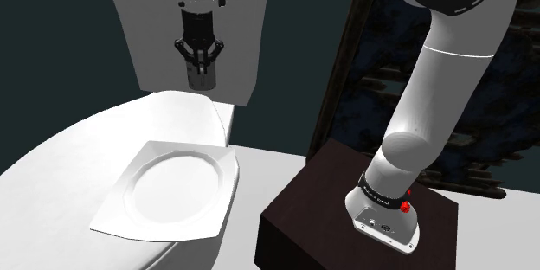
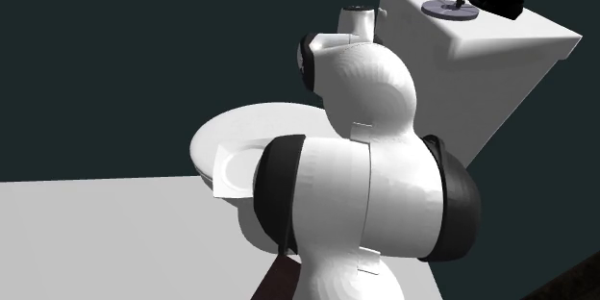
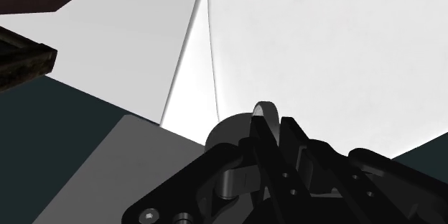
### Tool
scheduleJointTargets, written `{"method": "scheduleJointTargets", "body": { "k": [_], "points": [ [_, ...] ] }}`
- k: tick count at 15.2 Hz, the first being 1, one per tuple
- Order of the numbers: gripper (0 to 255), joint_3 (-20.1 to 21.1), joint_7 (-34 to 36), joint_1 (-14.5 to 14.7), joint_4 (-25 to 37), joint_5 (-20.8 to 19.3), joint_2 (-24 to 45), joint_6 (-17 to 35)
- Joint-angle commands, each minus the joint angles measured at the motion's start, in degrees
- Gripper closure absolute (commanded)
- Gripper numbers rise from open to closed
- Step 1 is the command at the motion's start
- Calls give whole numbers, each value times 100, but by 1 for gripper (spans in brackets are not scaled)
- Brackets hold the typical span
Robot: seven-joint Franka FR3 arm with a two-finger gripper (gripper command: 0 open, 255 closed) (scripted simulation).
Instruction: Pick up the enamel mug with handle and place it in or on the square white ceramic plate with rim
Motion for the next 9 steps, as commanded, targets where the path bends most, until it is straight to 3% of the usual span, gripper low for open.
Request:
{"method": "scheduleJointTargets", "body": {
  "k": [1, 4, 9],
  "points": [
    [255, 2, -9, 2, 136, 5, -6, -139],
    [255, 5, -20, 4, 302, 14, -17, -315],
    [255, 253, 451, 258, -174, 200, -502, -299]
  ]
}}
